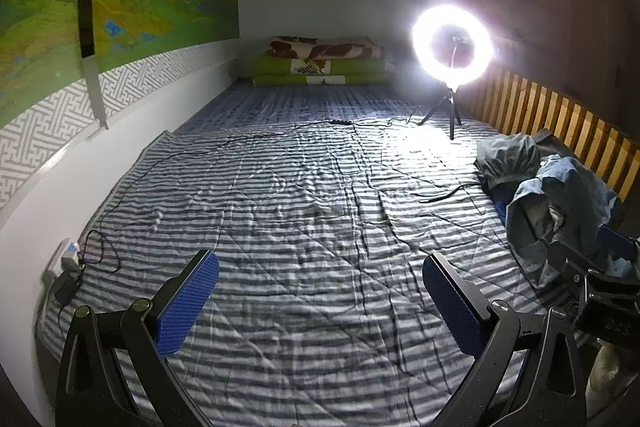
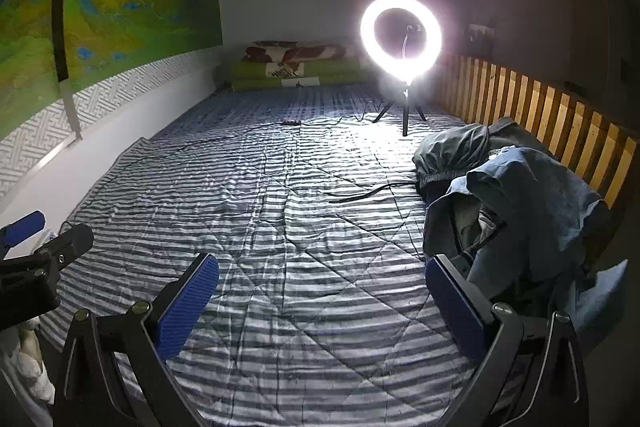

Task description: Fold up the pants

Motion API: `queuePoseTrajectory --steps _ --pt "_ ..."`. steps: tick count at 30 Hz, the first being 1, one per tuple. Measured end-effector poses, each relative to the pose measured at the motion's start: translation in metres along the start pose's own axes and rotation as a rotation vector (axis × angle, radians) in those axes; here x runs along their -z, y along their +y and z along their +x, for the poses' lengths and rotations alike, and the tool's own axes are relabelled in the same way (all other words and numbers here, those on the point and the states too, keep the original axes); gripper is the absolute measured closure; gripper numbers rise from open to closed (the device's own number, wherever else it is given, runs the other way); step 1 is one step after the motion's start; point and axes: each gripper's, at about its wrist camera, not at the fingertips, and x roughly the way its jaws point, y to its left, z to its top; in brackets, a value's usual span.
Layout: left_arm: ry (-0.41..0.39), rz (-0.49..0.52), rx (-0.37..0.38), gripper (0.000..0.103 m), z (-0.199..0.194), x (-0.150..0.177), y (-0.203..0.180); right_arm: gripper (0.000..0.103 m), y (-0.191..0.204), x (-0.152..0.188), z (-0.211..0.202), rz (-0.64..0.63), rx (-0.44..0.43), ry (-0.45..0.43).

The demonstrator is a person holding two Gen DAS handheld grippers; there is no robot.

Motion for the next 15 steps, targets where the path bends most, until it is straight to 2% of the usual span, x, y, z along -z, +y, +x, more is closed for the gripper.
queuePoseTrajectory --steps 5,15 --pt "0.016 0.017 0.008 0.0 0.037 -0.009 -0.005 0.001 -0.003 -0.007 0.026 0.008 0.015 0.021" --pt "-0.009 0.028 0.003 0.0 0.106 -0.029 -0.008 0.001 -0.004 -0.022 0.072 -0.001 0.063 0.044"
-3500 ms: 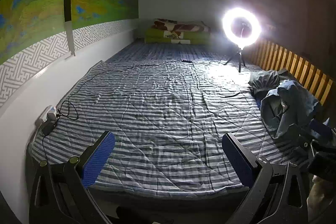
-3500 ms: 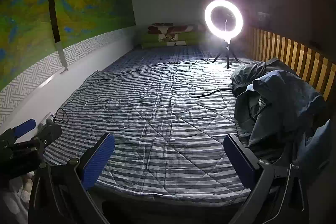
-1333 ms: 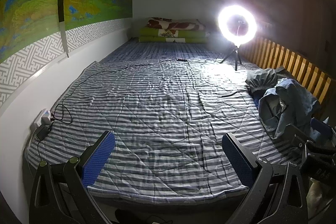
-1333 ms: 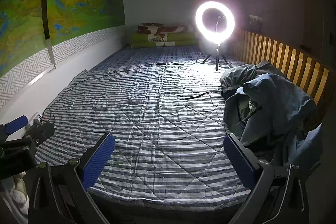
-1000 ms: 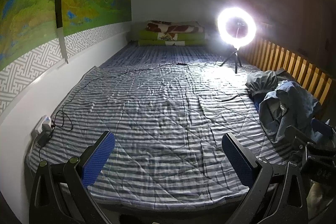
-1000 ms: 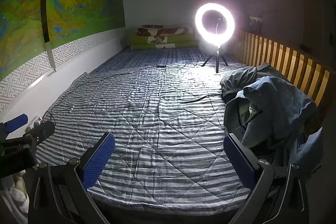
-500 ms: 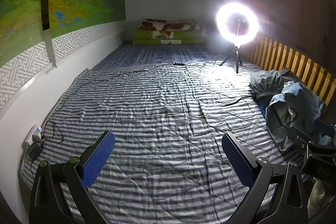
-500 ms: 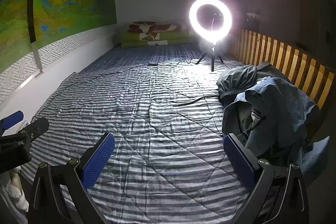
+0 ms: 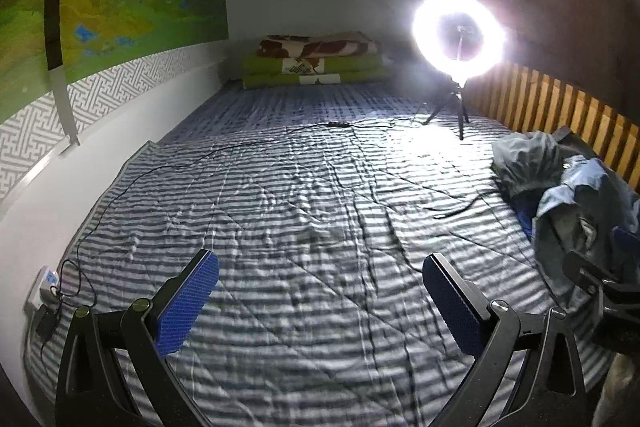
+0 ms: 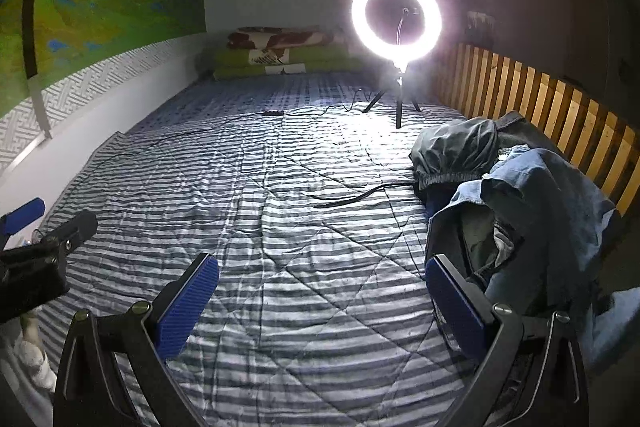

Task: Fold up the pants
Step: 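Move the right tool to the clothes pile and close on the dark jacket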

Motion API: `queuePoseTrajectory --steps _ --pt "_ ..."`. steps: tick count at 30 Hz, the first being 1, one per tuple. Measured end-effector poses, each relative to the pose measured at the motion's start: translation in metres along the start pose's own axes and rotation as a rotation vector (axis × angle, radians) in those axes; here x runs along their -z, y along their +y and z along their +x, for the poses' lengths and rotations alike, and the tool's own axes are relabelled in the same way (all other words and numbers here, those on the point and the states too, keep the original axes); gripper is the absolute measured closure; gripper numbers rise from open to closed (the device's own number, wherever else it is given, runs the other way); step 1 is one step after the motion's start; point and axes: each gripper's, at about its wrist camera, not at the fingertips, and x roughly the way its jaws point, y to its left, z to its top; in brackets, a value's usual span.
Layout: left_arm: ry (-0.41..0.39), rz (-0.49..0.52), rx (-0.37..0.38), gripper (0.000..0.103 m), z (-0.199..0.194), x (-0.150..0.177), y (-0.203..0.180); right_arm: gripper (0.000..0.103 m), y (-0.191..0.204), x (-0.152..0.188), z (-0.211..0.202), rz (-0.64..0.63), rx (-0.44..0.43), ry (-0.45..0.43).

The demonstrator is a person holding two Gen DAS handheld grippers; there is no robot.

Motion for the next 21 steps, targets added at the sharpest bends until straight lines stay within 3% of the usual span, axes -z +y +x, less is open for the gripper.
queuePoseTrajectory --steps 2,4,6,10,13,16,21 --pt "-0.017 -0.039 0.019 0.0 0.02 0.003 0.008 0.001 0.002 -0.002 0.008 -0.007 0.007 -0.001" --pt "-0.012 -0.051 -0.021 0.0 0.043 0.01 0.014 0.001 0.001 -0.005 0.018 -0.016 -0.004 -0.002" --pt "0.049 -0.052 -0.043 0.0 0.074 0.016 0.017 0.001 -0.003 -0.01 0.032 -0.034 -0.001 0.009" --pt "0.118 -0.114 0.012 0.0 0.106 0.02 0.023 0.001 -0.023 -0.025 0.063 -0.059 0.035 0.03" --pt "0.108 -0.068 -0.031 0.0 0.117 0.023 0.017 0.001 -0.054 -0.046 0.09 -0.02 0.062 0.042" --pt "0.121 -0.07 -0.014 0.0 0.122 0.028 0.013 0.002 -0.093 -0.074 0.122 0.005 0.107 0.042" --pt "0.14 -0.056 -0.007 0.0 0.132 0.032 0.009 0.007 -0.159 -0.123 0.195 0.079 0.216 0.148"
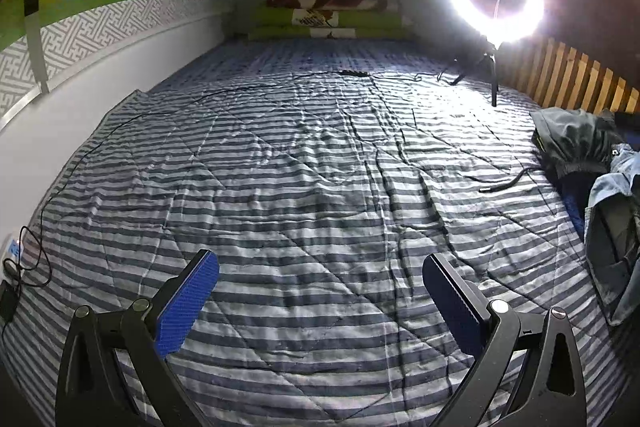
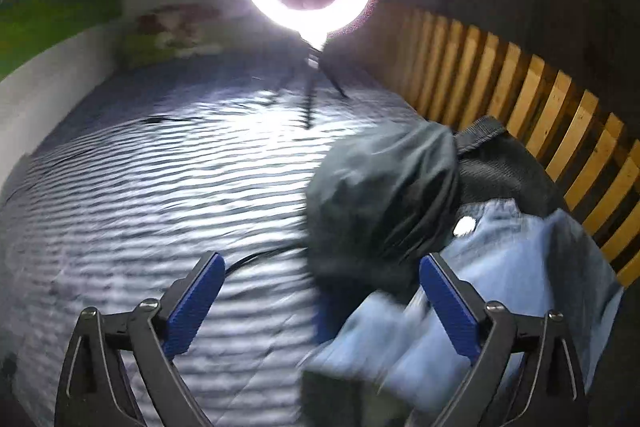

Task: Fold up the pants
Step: 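Move the right tool to the clothes pile and close on the dark jacket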

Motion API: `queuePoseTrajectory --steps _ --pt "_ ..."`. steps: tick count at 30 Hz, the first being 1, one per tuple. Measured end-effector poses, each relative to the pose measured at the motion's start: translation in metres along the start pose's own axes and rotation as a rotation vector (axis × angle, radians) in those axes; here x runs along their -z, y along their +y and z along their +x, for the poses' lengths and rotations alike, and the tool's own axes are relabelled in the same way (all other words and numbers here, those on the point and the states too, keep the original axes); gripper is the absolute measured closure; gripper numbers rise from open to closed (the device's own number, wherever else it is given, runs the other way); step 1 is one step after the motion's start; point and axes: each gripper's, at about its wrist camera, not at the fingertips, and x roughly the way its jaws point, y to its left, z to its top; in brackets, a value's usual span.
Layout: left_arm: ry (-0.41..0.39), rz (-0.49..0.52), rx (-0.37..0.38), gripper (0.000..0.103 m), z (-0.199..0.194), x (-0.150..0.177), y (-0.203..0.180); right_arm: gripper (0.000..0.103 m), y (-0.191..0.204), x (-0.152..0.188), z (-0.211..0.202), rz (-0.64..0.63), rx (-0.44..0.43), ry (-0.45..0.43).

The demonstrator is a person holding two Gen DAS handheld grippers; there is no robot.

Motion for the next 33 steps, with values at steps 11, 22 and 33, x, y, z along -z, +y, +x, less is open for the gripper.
queuePoseTrajectory --steps 11,22,33 --pt "0.109 0.004 0.003 0.0 0.037 -0.002 0.005 0.008 0.021 -0.033 0.106 -0.182 0.129 0.138" --pt "0.088 0.001 -0.031 0.0 -0.004 0.013 0.027 0.007 -0.024 -0.039 0.025 0.05 0.007 0.091" --pt "-0.061 0.002 -0.057 0.0 -0.09 0.001 0.032 0.007 -0.068 -0.127 -0.111 0.115 0.09 -0.108"
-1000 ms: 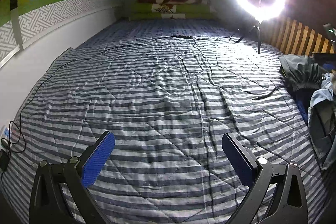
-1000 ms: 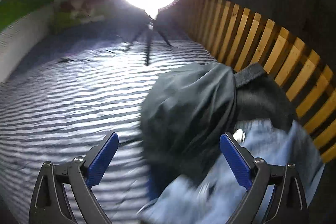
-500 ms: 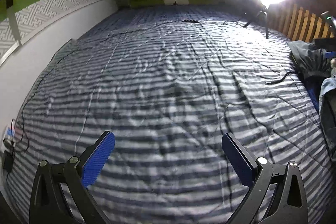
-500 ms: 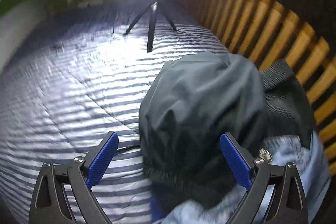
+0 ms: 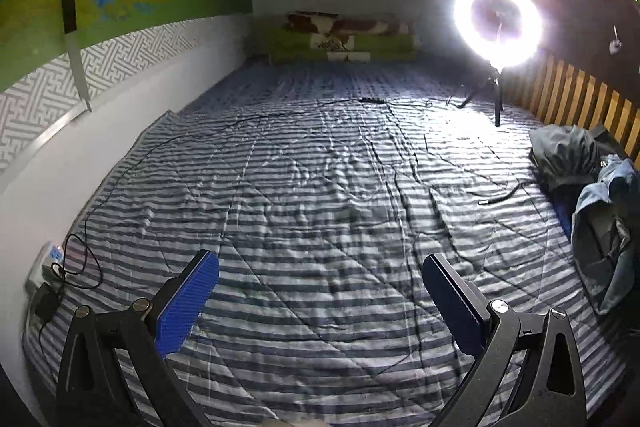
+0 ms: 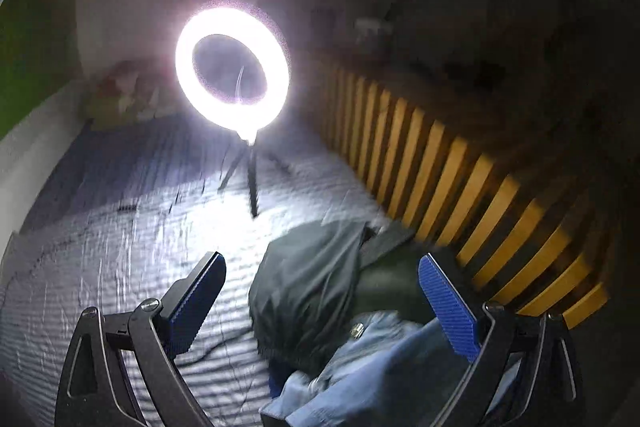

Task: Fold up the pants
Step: 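Move the right tool to the clothes pile and close on the dark jacket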

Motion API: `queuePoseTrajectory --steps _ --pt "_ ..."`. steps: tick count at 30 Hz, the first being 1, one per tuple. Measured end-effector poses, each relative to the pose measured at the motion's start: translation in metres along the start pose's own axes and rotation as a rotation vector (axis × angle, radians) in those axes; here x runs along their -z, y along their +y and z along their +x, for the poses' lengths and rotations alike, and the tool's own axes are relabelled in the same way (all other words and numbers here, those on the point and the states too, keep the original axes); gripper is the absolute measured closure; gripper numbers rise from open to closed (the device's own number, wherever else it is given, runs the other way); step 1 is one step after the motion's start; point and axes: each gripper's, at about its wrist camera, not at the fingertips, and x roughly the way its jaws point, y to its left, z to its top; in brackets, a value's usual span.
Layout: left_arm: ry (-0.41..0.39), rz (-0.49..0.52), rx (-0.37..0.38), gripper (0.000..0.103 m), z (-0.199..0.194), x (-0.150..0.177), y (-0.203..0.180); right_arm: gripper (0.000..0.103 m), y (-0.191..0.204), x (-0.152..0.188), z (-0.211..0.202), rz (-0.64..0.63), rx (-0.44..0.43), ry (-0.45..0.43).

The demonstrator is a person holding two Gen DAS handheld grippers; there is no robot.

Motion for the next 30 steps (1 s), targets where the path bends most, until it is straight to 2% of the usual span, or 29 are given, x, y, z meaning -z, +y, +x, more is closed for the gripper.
queuePoseTrajectory --steps 3,7,10,16,19,22,25,29,30 --pt "0.007 0.018 0.007 0.0 0.004 -0.003 -0.008 0.007 0.004 -0.016 -0.006 -0.013 0.01 -0.021" --pt "0.058 0.008 0.096 0.002 0.03 -0.007 -0.022 0.007 0.015 -0.016 0.02 -0.054 0.007 0.016" --pt "0.055 0.032 0.096 0.002 0.048 -0.008 -0.037 0.007 0.017 -0.004 0.061 -0.056 0.003 0.098" --pt "0.121 0.022 0.127 0.002 0.094 -0.009 -0.054 0.007 0.009 0.026 0.144 -0.016 -0.015 0.245" --pt "0.136 0.044 0.111 0.002 0.113 -0.009 -0.064 0.007 0.007 0.039 0.178 -0.006 -0.002 0.287" --pt "0.17 0.03 0.127 0.002 0.131 -0.008 -0.071 0.007 0.008 0.052 0.205 0.007 -0.016 0.33" --pt "0.185 0.039 0.134 0.002 0.143 -0.005 -0.077 0.007 0.017 0.066 0.228 -0.033 -0.023 0.383" --pt "0.195 0.076 0.126 0.002 0.153 0.0 -0.085 0.008 0.029 0.085 0.248 -0.116 0.044 0.389" --pt "0.194 0.082 0.121 0.002 0.155 0.001 -0.085 0.011 0.031 0.089 0.249 -0.131 0.059 0.385"
